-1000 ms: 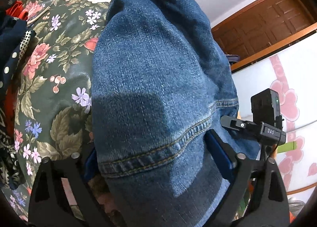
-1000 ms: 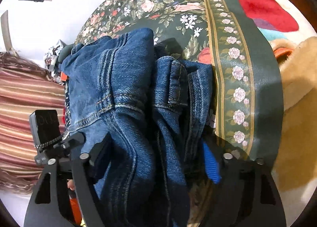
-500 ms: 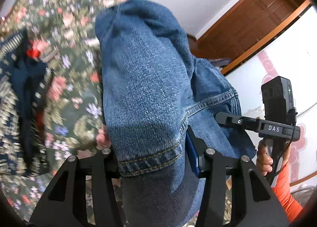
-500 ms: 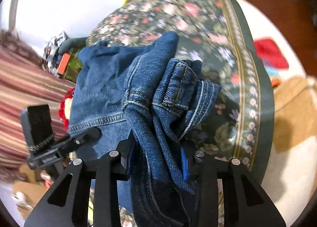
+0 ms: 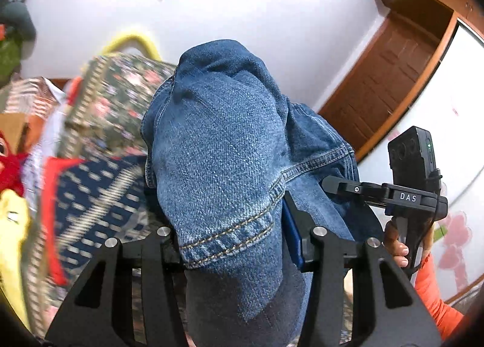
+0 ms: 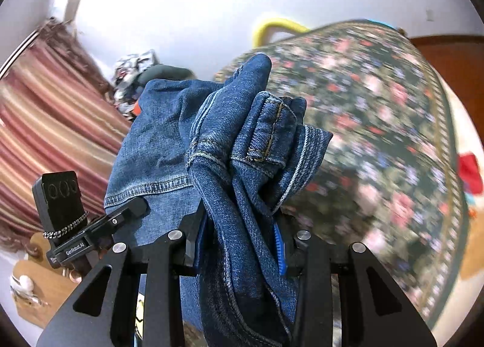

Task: Fold large clothes

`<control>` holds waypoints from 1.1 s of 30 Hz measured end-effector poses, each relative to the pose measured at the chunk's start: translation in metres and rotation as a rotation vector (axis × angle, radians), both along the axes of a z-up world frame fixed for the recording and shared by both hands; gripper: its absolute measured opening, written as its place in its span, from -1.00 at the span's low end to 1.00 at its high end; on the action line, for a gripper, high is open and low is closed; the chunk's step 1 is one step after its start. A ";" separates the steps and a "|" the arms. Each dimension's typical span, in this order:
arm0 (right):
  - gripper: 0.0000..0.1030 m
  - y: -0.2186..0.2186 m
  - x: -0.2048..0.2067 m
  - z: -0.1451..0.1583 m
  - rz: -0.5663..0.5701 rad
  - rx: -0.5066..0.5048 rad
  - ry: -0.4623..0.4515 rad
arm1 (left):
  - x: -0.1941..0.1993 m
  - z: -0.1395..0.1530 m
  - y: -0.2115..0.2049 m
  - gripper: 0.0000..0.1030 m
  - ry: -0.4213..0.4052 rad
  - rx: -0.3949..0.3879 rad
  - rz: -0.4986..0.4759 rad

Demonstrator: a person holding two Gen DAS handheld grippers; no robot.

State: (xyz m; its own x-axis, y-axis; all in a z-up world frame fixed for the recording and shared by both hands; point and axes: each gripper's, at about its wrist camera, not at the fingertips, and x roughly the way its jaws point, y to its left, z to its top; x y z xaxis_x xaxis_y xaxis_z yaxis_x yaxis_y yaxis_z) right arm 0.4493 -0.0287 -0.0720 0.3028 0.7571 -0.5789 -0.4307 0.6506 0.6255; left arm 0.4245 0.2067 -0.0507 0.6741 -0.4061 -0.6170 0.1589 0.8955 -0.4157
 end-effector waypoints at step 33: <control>0.04 0.115 -0.012 -0.076 0.007 -0.337 -0.112 | -0.006 -0.094 0.130 0.53 0.175 0.255 0.345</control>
